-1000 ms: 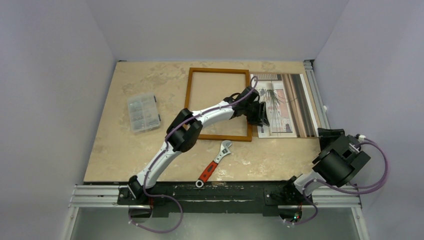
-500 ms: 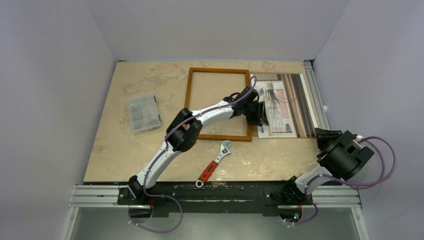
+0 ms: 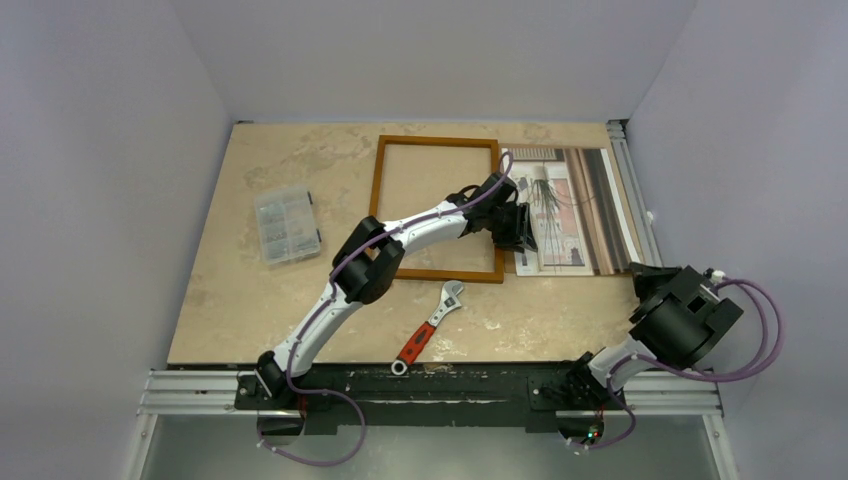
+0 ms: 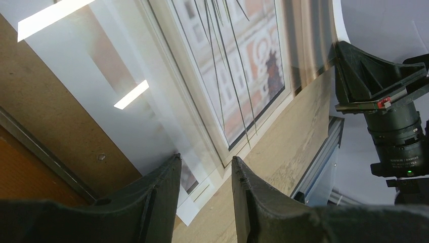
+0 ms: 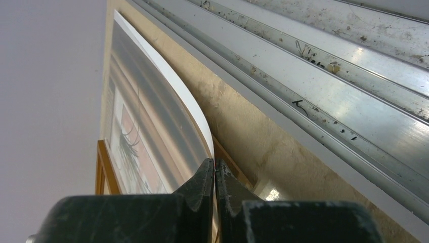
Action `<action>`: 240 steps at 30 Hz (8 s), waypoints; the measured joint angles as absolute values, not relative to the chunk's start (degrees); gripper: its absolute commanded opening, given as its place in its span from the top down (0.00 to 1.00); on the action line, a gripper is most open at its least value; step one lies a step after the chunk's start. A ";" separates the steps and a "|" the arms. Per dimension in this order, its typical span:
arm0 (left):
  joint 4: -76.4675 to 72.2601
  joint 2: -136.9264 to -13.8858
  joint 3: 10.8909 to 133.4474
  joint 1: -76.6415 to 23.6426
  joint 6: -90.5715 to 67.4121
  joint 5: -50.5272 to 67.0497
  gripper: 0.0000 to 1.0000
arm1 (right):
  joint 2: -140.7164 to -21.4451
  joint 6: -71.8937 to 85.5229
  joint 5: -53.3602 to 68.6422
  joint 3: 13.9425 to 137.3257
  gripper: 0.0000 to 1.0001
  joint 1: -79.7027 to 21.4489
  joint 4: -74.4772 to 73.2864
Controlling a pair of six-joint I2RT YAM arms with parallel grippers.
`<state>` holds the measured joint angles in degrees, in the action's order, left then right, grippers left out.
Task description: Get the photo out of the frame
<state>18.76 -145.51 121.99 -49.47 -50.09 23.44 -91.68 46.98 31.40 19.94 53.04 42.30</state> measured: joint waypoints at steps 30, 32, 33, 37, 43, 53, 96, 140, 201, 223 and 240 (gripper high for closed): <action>18.83 -145.62 121.99 -48.84 -51.51 24.08 0.59 | -92.16 47.81 29.06 20.71 0.86 52.47 42.57; 18.81 -145.64 121.99 -48.80 -51.51 24.18 0.59 | -93.30 48.23 29.10 20.88 0.89 52.45 43.77; 18.81 -145.64 121.99 -48.80 -51.51 24.23 0.59 | -93.84 48.42 29.12 20.95 0.90 52.45 44.31; 18.79 -145.69 121.99 -48.75 -51.51 24.29 0.58 | -94.76 48.88 29.23 21.41 0.99 52.45 44.88; 18.65 -145.71 121.99 -48.73 -51.55 24.47 0.59 | -94.50 48.84 29.19 21.65 1.00 51.83 44.27; 16.62 -145.73 121.08 -48.42 -53.47 24.93 0.59 | -79.77 41.91 24.67 26.85 1.00 46.02 30.48; 14.02 -145.73 119.74 -48.01 -55.02 26.30 0.59 | -80.68 41.30 10.26 29.21 0.48 44.73 10.52; 13.98 -145.73 119.74 -47.57 -54.96 26.33 0.59 | -96.16 48.86 23.70 26.72 1.00 46.87 40.51; 11.75 -145.71 118.72 -46.50 -56.62 28.58 0.52 | -53.10 28.60 19.22 72.07 1.00 36.29 -5.48; 18.50 -108.77 104.97 -38.50 -52.82 26.48 0.52 | -61.67 39.64 23.46 75.20 1.00 28.49 -3.66; 26.76 -81.71 82.91 -34.13 -33.30 19.94 0.52 | -77.56 49.58 14.06 92.12 1.00 11.84 0.60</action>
